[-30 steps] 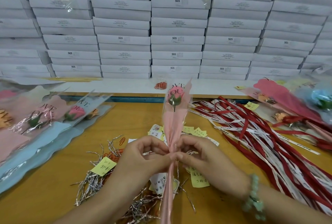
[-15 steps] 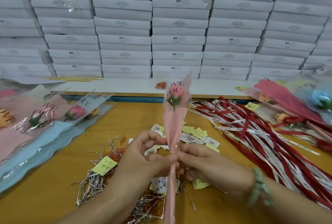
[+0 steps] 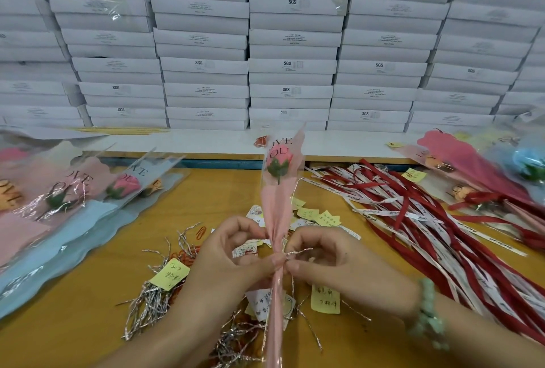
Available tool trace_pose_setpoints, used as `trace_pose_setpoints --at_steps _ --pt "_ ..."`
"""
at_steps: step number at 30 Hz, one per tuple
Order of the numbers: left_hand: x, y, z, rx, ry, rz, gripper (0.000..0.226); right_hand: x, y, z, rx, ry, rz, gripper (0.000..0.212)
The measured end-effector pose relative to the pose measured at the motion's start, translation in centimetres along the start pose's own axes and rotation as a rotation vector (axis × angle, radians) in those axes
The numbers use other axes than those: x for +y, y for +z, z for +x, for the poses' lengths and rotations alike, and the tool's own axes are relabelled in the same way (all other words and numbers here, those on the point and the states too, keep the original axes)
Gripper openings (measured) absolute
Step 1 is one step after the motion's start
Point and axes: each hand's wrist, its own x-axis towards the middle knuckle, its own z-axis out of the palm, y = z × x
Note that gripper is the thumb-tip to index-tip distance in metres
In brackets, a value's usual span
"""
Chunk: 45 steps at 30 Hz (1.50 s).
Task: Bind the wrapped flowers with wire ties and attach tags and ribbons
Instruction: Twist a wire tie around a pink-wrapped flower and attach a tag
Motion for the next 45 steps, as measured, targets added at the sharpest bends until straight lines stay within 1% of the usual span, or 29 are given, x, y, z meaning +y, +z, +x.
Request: trace_pose_setpoints --at_steps 3,6,9,14,16,18,20,21,22,25,26,28,30,32,35,37,39,41,42,45 --pt "0.1 0.0 0.1 -0.002 0.004 -0.013 0.041 0.0 0.0 0.1 0.032 -0.098 -0.091 0.009" --pt "0.3 0.0 0.0 -0.007 0.001 -0.024 0.049 0.1 0.0 0.2 0.046 -0.092 -0.070 0.012" --pt "0.4 0.1 -0.1 -0.016 0.004 0.002 0.047 0.3 0.3 0.2 0.026 0.005 0.057 0.014" --pt "0.3 0.2 -0.2 -0.012 0.000 -0.004 0.050 0.1 0.5 0.3 -0.027 0.287 0.368 0.029" --pt "0.2 0.2 -0.1 0.002 0.000 0.016 0.048 0.0 0.5 0.3 -0.025 0.302 0.378 0.028" --pt "0.0 0.2 -0.1 0.013 -0.001 0.033 0.042 0.0 0.5 0.1 0.018 0.220 0.263 0.022" --pt "0.0 0.1 0.0 0.030 -0.010 0.031 0.041 0.0 0.5 0.0 0.107 0.107 0.139 0.010" --pt "0.0 0.0 0.1 0.034 -0.017 0.029 0.039 0.0 0.5 -0.1 0.155 0.050 0.079 0.008" --pt "0.0 0.0 0.1 0.034 -0.025 0.028 0.037 0.0 0.4 -0.1 0.201 -0.017 -0.012 0.009" --pt "0.1 -0.1 0.0 0.024 -0.038 0.035 0.035 0.0 0.1 -0.3 0.295 -0.232 -0.433 0.006" --pt "0.0 -0.2 0.0 0.028 -0.043 0.039 0.035 -0.1 0.0 -0.4 0.291 -0.294 -0.554 0.006" --pt "-0.1 -0.2 0.0 0.034 -0.048 0.048 0.030 -0.2 -0.1 -0.6 0.249 -0.377 -0.717 0.018" --pt "-0.1 -0.3 0.1 0.039 -0.054 0.066 0.028 -0.2 -0.2 -0.8 0.220 -0.416 -0.794 0.027" --pt "0.0 -0.3 0.0 0.047 -0.065 0.080 0.031 -0.1 -0.1 -0.8 0.212 -0.445 -0.834 0.026" --pt "0.1 -0.2 0.0 0.050 -0.068 0.091 0.028 -0.1 0.0 -0.8 0.211 -0.483 -0.920 0.021" --pt "0.1 -0.1 0.0 0.054 -0.071 0.086 0.028 -0.1 0.0 -0.8 0.202 -0.475 -0.938 0.021" --pt "0.1 0.0 -0.1 0.053 -0.069 0.091 0.033 -0.2 0.2 -0.8 0.197 -0.406 -0.844 0.019" --pt "0.2 0.0 -0.1 0.048 -0.053 0.093 0.040 0.0 0.4 -0.6 0.207 -0.278 -0.632 0.010" --pt "0.3 0.0 -0.1 0.046 -0.045 0.096 0.040 0.0 0.5 -0.5 0.209 -0.190 -0.477 0.009" --pt "0.4 0.1 -0.2 0.036 -0.020 0.100 0.046 -0.2 0.7 -0.2 0.147 0.151 0.147 0.014"
